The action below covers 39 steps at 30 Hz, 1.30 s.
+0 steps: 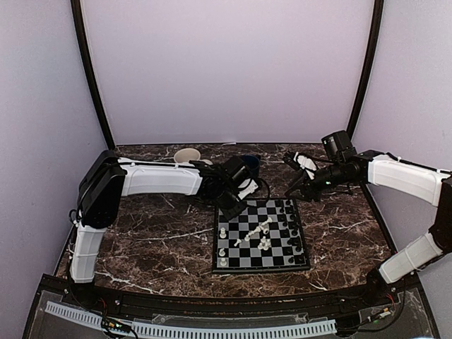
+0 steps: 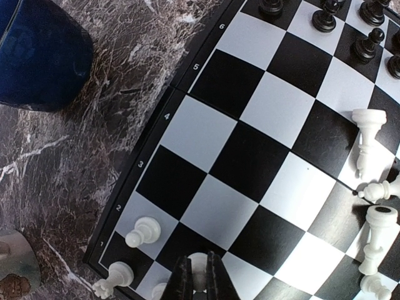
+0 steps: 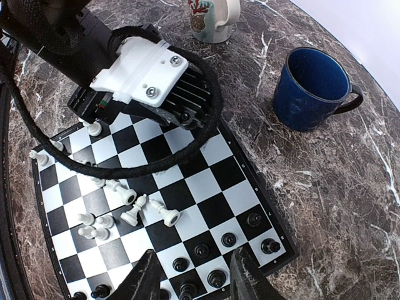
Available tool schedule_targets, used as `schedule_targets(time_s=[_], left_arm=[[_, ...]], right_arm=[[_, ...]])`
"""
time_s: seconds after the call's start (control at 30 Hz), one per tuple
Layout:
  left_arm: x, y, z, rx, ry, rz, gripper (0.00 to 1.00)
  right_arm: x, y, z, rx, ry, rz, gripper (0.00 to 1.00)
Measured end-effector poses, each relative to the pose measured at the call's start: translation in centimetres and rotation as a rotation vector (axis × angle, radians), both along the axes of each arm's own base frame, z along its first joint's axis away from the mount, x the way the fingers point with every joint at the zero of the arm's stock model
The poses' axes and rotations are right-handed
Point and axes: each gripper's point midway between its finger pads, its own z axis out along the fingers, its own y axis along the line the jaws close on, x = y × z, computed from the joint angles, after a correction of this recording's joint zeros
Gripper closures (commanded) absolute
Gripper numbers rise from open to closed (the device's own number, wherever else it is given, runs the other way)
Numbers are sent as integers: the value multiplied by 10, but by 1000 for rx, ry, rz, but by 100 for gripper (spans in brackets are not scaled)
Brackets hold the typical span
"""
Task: Set up the chess pieces on the board
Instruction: Place the pawn on b2.
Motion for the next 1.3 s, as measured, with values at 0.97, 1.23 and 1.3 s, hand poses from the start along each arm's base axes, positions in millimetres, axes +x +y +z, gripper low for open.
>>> schedule_targets(time_s=[0.97, 1.23, 1.3], left_arm=[[1, 2, 0, 16, -3, 10, 77], [3, -10, 21, -21, -19, -3, 74], [-6, -17, 23, -39, -2, -27, 74]], right_arm=[[0, 0, 0, 2, 2, 3, 60], [-1, 1, 0, 5, 3, 5, 60], [-1, 1, 1, 6, 3, 7, 60]])
